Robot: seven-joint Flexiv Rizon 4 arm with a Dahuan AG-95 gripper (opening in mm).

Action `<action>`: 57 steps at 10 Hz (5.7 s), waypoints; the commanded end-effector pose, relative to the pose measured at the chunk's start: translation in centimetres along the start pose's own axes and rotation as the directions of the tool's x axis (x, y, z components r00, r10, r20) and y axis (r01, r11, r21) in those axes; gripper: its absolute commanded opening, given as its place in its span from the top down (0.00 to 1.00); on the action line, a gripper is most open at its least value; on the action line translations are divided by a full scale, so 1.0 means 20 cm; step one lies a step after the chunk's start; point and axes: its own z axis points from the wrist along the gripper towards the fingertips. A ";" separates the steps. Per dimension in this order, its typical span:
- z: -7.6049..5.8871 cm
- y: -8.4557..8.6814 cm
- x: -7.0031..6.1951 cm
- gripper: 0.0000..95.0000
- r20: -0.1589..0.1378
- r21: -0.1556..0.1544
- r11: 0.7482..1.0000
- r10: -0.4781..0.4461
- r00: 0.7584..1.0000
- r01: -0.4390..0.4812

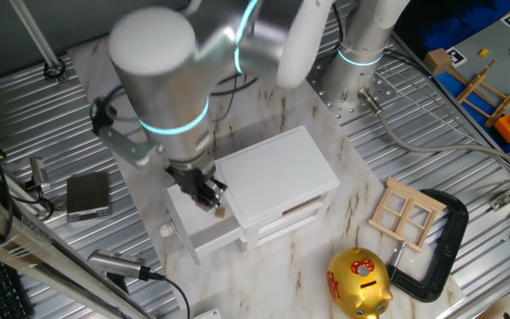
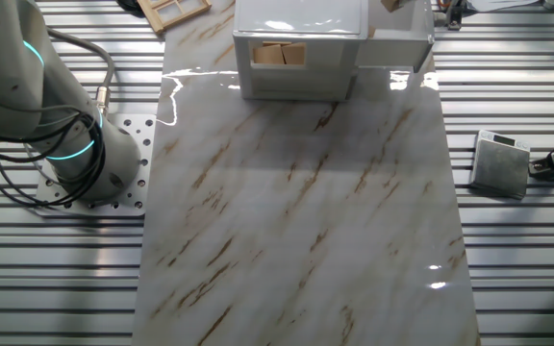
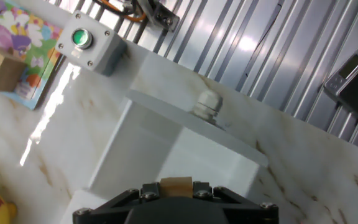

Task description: Put things in the drawer

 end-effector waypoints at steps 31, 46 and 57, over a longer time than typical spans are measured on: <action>0.26 -0.07 0.03 0.80 0.012 0.014 0.994 -0.109 0.994 0.109; 0.26 -0.07 0.03 0.60 0.011 0.014 0.993 -0.119 0.993 0.119; 0.26 -0.07 0.03 0.60 0.011 0.014 0.993 -0.119 0.993 0.119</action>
